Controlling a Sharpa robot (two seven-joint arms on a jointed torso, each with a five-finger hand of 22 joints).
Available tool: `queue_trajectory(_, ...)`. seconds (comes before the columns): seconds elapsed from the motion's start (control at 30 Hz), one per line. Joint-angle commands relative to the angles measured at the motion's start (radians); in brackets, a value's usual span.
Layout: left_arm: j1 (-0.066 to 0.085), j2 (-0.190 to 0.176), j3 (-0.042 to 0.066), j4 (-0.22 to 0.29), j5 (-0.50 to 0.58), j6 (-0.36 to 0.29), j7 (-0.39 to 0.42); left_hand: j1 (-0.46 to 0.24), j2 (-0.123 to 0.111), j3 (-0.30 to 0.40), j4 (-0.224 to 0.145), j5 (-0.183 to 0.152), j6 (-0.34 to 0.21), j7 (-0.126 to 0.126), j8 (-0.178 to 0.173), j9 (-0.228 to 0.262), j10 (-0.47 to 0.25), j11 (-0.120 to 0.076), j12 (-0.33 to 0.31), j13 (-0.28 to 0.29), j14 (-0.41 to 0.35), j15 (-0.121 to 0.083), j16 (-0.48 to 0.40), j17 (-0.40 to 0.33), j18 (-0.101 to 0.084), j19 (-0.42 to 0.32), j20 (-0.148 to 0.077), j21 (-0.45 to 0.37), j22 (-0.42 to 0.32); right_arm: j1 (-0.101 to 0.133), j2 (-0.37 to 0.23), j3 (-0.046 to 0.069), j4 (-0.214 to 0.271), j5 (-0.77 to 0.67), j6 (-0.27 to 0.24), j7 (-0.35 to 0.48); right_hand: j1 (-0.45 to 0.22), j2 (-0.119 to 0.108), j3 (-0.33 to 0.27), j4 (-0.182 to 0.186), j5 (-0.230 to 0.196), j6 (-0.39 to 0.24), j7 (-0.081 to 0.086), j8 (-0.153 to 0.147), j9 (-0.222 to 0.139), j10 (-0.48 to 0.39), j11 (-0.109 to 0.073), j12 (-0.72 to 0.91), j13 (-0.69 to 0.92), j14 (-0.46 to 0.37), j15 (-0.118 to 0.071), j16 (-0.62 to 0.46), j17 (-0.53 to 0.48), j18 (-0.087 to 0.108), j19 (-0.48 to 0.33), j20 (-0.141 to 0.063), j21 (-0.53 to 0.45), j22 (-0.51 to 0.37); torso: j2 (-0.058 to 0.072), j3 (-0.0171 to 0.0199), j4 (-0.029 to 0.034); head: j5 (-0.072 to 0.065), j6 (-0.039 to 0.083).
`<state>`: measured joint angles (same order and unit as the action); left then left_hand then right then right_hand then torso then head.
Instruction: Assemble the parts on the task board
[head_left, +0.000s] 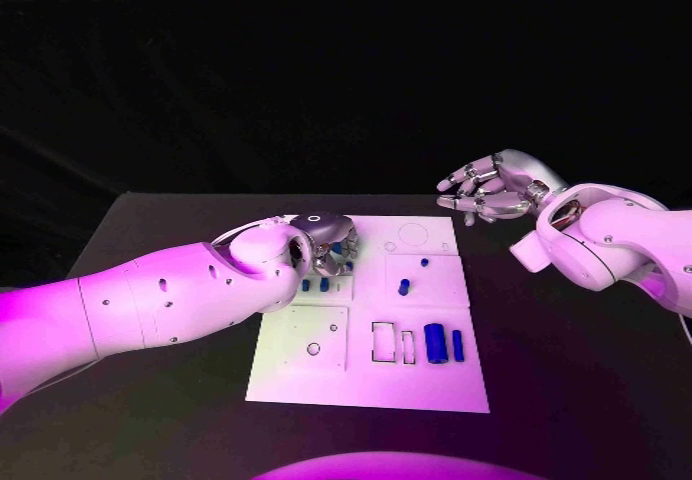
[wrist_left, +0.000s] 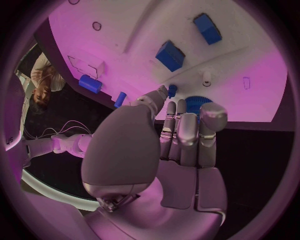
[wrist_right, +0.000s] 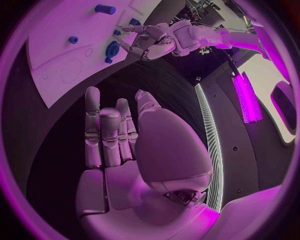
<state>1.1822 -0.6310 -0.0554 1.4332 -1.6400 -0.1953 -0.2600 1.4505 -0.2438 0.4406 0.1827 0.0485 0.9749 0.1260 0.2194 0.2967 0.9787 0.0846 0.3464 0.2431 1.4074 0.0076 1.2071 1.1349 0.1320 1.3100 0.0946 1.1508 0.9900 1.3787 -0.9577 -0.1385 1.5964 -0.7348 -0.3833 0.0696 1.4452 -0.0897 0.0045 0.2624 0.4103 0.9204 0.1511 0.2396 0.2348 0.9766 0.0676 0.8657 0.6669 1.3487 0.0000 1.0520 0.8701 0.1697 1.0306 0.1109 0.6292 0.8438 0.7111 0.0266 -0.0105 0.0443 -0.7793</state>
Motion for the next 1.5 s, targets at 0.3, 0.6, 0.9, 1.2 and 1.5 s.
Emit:
queue_trajectory(0.3, -0.005, 0.015, 0.001, -0.014, 0.001, 0.025, 0.0, 0.019, 0.012, 0.046, -0.007, 0.0, 0.025, 0.004, -0.026, -0.022, 0.04, -0.003, -0.036, -0.032, 0.013, -0.004, 0.018, 0.005, -0.015, 0.006, -0.002, 0.019, 0.02, -0.001, 0.001, 0.0, 0.002, -0.008, 0.006, 0.009, -0.003, 0.002, 0.003, 0.006, 0.007, -0.009, 0.0, 0.005, 0.001, -0.004, 0.001, 0.001, -0.002, -0.002, 0.0, 0.001, 0.004, 0.013, 0.007, 0.001, -0.006, -0.001, 0.0, 0.0007, -0.0009, -0.005, -0.004)
queue_trajectory(0.6, -0.006, 0.019, 0.001, -0.023, 0.004, 0.031, 0.004, 0.023, 0.015, 0.074, -0.011, 0.0, 0.048, 0.002, -0.037, -0.033, 0.075, -0.007, -0.057, -0.051, 0.018, -0.007, 0.03, 0.009, -0.019, 0.012, -0.003, 0.038, 0.043, -0.001, 0.001, 0.0, 0.002, -0.008, 0.006, 0.008, -0.002, 0.002, 0.003, 0.006, 0.008, -0.008, 0.0, 0.005, 0.001, -0.004, 0.001, 0.001, -0.002, -0.001, 0.0, 0.001, 0.004, 0.013, 0.007, 0.001, -0.007, -0.001, -0.001, 0.0012, 0.0003, -0.006, -0.007)
queue_trajectory(0.9, -0.01, 0.026, 0.001, -0.035, 0.014, 0.046, 0.006, 0.023, 0.018, 0.091, -0.016, 0.0, 0.065, 0.002, -0.045, -0.041, 0.099, -0.009, -0.077, -0.065, 0.023, -0.009, 0.042, 0.014, -0.022, 0.017, -0.005, 0.054, 0.062, -0.001, 0.002, 0.0, 0.003, -0.008, 0.006, 0.007, -0.002, 0.003, 0.003, 0.006, 0.009, -0.008, 0.0, 0.005, 0.001, -0.004, 0.001, 0.002, -0.002, -0.001, 0.0, 0.002, 0.005, 0.013, 0.008, 0.0, -0.007, -0.002, 0.0, 0.0006, 0.0003, -0.007, -0.008)
queue_trajectory(1.2, -0.013, 0.03, 0.001, -0.036, 0.032, 0.057, 0.016, 0.02, 0.015, 0.101, -0.021, 0.0, 0.066, 0.004, -0.059, -0.05, 0.107, -0.007, -0.1, -0.078, 0.022, -0.008, 0.045, 0.012, -0.023, 0.016, -0.004, 0.059, 0.068, 0.0, 0.001, 0.0, 0.004, -0.008, 0.007, 0.007, -0.001, 0.003, 0.004, 0.006, 0.011, -0.008, 0.0, 0.006, 0.001, -0.004, 0.001, 0.002, -0.002, 0.0, -0.001, 0.003, 0.007, 0.013, 0.008, 0.0, -0.008, -0.002, 0.0, 0.0003, 0.0, -0.008, -0.011)
queue_trajectory(1.5, -0.014, 0.032, 0.001, -0.037, 0.039, 0.067, 0.017, 0.02, 0.019, 0.109, -0.025, 0.0, 0.074, 0.005, -0.065, -0.054, 0.118, -0.007, -0.113, -0.085, 0.024, -0.007, 0.052, 0.015, -0.024, 0.018, -0.004, 0.067, 0.078, 0.0, 0.001, 0.0, 0.004, -0.008, 0.007, 0.007, -0.001, 0.003, 0.004, 0.006, 0.011, -0.008, 0.0, 0.006, 0.001, -0.004, 0.001, 0.002, -0.002, 0.0, -0.001, 0.003, 0.007, 0.013, 0.008, 0.0, -0.008, -0.002, 0.0, 0.0008, 0.0009, -0.009, -0.013)
